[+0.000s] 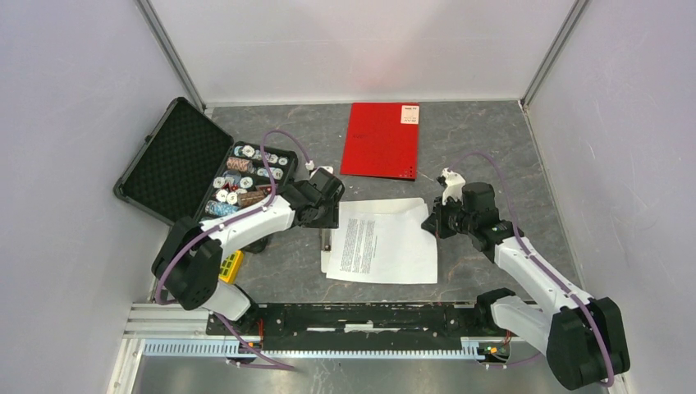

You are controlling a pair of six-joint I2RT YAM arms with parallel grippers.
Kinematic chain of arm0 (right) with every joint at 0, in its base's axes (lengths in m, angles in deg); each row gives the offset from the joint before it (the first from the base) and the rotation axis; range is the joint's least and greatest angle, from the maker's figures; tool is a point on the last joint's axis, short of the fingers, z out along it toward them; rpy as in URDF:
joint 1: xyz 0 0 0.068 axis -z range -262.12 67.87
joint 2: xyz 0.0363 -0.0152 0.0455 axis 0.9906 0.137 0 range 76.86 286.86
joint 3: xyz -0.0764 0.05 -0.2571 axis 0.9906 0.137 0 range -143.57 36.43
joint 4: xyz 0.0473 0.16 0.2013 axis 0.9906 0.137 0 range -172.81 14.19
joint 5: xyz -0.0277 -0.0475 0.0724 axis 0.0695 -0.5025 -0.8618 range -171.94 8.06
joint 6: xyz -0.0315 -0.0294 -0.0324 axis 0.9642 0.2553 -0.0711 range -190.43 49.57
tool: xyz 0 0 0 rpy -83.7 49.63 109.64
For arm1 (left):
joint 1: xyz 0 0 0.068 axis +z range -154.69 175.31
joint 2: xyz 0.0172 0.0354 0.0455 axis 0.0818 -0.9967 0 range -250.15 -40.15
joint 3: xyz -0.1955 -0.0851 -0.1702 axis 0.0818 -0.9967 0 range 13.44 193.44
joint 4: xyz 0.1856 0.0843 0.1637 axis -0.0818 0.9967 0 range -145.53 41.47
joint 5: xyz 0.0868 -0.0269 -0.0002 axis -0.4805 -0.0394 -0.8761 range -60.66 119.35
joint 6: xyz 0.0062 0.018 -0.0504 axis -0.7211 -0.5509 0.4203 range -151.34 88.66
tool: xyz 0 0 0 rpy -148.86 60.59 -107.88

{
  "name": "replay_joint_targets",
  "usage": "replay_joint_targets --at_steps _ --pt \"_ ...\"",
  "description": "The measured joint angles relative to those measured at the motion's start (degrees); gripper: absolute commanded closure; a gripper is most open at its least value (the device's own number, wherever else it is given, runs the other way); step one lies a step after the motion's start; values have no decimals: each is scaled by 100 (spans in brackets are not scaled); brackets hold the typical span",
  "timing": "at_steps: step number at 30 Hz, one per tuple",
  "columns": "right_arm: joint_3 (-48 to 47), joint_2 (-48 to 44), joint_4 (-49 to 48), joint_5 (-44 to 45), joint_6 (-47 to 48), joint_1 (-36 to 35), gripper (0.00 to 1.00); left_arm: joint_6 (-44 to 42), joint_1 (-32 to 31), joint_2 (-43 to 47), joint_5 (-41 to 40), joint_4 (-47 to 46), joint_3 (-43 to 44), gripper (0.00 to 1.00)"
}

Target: Put the files into the folder

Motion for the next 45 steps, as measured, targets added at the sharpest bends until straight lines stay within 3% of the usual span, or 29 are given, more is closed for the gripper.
replay_joint_targets --at_steps 21,45 --pt "496 463 -1318 608 267 20 100 -33 166 -883 -31 2 -37 38" --pt "531 492 -1727 754 24 46 100 -328 177 -942 365 -116 28 43"
